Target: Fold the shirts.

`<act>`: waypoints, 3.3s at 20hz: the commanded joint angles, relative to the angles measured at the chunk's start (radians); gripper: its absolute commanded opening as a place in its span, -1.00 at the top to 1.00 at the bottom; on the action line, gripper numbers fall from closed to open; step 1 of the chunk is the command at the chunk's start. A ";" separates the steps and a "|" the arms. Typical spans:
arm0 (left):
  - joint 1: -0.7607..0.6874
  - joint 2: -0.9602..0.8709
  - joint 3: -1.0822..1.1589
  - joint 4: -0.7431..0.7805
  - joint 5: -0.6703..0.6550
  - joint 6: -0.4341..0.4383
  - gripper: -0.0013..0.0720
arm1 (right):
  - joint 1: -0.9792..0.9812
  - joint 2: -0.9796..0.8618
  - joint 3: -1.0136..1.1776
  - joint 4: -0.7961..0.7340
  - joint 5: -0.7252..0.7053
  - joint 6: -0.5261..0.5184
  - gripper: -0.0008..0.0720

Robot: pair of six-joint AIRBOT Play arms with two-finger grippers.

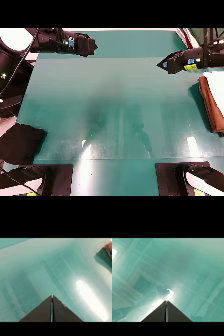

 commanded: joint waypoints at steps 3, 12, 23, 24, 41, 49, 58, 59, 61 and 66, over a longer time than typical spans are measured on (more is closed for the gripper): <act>0.000 0.000 0.000 0.000 0.002 0.000 0.89 | 0.005 0.000 0.001 -0.004 0.000 0.000 0.92; 0.000 0.000 0.000 0.002 0.081 0.000 0.89 | 0.005 0.001 0.001 -0.004 0.035 0.000 0.92; 0.397 0.475 -0.439 0.497 -0.445 -0.099 0.89 | 0.005 0.001 0.001 -0.004 0.053 0.000 0.92; 0.436 0.512 -0.526 0.519 -0.466 -0.105 0.77 | 0.005 0.001 0.001 -0.004 0.052 0.000 0.92; 0.666 0.577 -0.905 0.455 -0.341 -0.209 0.90 | 0.005 0.020 0.002 -0.004 -0.014 0.000 0.92; 0.182 0.551 -0.215 0.384 -0.313 -0.248 0.91 | -0.055 0.027 0.268 -0.005 -0.036 0.001 0.92; -0.317 0.056 -0.037 0.376 -0.285 -0.261 0.90 | -0.169 -0.074 0.582 -0.004 0.158 0.001 0.93; -0.352 -0.011 -0.037 0.360 -0.266 -0.259 0.90 | -0.169 -0.075 0.584 -0.005 0.159 0.001 0.92; -0.393 -0.128 -0.037 0.299 -0.192 -0.241 0.46 | -0.169 -0.064 0.557 -0.005 0.156 0.001 0.92; -0.250 -0.183 0.031 0.228 -0.133 -0.236 -0.82 | -0.169 -0.019 0.434 -0.007 0.153 0.001 0.92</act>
